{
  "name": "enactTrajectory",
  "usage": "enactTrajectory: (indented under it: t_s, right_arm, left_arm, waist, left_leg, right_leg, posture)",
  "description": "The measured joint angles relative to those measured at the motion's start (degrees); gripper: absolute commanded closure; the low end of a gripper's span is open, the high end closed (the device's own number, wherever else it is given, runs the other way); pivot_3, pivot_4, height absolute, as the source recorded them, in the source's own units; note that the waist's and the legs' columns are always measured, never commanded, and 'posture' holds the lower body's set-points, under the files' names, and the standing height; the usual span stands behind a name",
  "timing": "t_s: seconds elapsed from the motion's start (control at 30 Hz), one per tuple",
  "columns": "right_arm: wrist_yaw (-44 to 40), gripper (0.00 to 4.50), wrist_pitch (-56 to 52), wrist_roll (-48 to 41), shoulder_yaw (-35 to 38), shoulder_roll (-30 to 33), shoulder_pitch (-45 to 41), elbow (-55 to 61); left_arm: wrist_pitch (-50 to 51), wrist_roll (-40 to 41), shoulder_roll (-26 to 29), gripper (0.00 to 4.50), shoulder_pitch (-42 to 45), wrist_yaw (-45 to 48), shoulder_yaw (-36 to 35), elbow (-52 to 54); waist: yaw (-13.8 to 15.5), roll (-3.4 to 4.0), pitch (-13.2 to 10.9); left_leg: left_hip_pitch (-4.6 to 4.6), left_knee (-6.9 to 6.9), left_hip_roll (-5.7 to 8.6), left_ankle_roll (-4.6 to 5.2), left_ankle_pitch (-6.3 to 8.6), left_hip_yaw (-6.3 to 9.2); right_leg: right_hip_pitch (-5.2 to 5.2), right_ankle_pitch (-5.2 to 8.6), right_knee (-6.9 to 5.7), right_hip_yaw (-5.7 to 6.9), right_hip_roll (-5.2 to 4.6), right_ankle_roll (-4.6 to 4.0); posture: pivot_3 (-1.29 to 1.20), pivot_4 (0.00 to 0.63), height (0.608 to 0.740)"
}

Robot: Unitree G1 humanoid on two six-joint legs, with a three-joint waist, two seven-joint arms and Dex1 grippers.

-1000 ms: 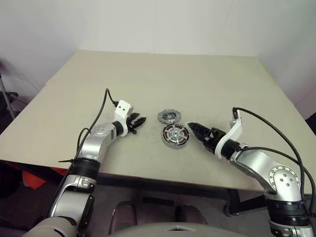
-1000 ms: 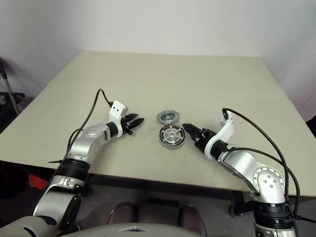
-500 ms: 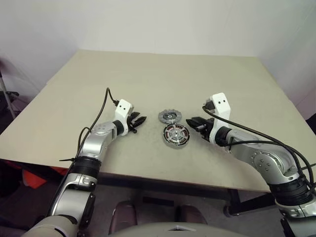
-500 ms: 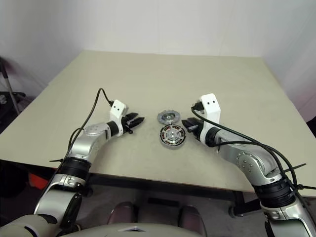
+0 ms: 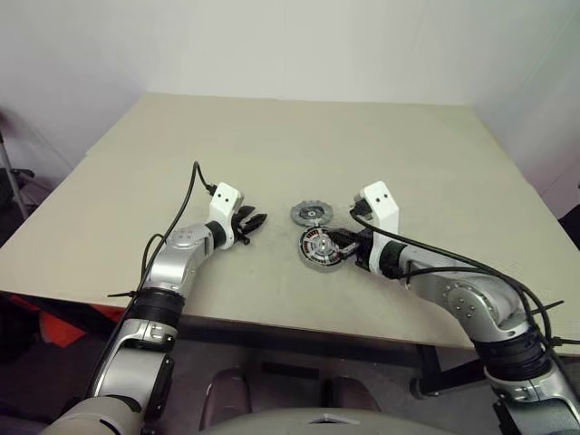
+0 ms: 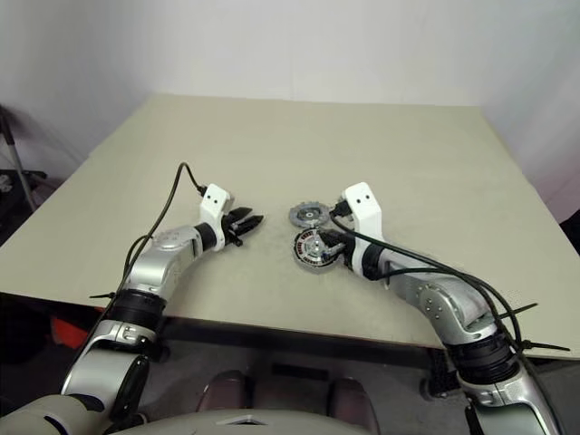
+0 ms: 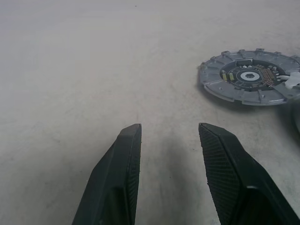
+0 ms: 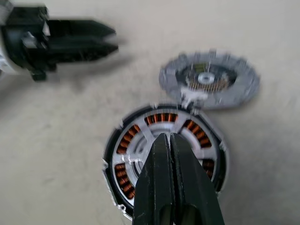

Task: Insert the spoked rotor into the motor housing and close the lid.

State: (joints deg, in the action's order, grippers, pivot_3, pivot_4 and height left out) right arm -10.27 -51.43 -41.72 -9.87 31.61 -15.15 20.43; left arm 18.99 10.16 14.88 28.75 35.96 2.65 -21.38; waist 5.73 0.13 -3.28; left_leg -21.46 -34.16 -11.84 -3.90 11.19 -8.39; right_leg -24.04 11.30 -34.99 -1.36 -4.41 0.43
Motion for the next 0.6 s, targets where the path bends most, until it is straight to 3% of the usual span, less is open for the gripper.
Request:
enactTrajectory:
  t_s: [0.3,0.6]
  right_arm:
    - [-4.45,4.47,4.45,8.02,-0.58,-5.29,0.34,-6.79]
    - [-7.56,4.47,0.79,9.01,1.72,-5.01,-0.09,-4.51]
  left_arm:
    - [0.0,-0.02,0.23,2.43,-0.04,0.01,0.01,0.03]
    - [-0.26,-0.05,0.3,2.43,-0.04,-0.2,-0.01,0.03]
  waist:
    - [-0.39,-0.15,0.12]
    - [-0.19,-0.14,0.11]
  left_leg:
    - [0.96,0.08,-0.02,0.04,0.03,-0.02]
    - [0.62,0.08,-0.04,-0.08,-0.05,0.0]
  right_leg:
    - [0.83,0.23,0.15,-0.03,0.0,0.35]
    - [0.7,-0.01,0.15,-0.02,-0.1,-0.01]
  posture:
    - [0.0,0.0,0.74]
    - [0.0,0.0,0.74]
